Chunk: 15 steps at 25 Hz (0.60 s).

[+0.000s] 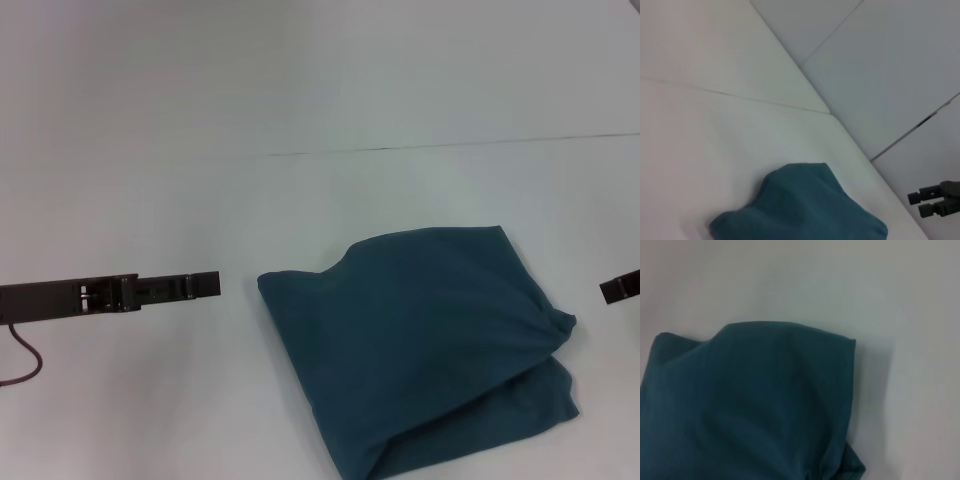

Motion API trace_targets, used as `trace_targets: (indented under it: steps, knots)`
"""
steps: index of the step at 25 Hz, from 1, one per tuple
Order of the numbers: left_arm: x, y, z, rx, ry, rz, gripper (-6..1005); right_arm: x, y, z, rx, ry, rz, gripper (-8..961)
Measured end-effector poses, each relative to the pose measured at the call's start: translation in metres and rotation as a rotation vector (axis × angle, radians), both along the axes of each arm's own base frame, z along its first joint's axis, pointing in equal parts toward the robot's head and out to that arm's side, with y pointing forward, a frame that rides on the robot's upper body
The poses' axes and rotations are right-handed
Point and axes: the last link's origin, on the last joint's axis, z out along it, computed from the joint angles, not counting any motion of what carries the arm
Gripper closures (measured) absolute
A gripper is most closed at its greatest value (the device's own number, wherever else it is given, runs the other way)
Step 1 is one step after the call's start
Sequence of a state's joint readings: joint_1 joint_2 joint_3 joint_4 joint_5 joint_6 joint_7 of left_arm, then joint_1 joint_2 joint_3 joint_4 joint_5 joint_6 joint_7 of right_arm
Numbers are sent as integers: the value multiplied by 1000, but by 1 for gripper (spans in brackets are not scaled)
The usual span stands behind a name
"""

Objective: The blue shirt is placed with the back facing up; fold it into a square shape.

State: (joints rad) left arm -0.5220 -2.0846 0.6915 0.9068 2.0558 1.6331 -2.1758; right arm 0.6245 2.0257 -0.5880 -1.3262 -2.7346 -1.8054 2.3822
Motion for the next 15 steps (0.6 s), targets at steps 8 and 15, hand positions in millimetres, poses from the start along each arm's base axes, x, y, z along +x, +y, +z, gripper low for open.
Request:
trace_targets:
  steps: [8,15]
  knots:
    - [0,1,-2,-3,18,-6,62,11,5,-23,9,36,-47,166]
    - [0,2,-2,0,22,-10,63,18,14,-50,-3,32,-54,157]
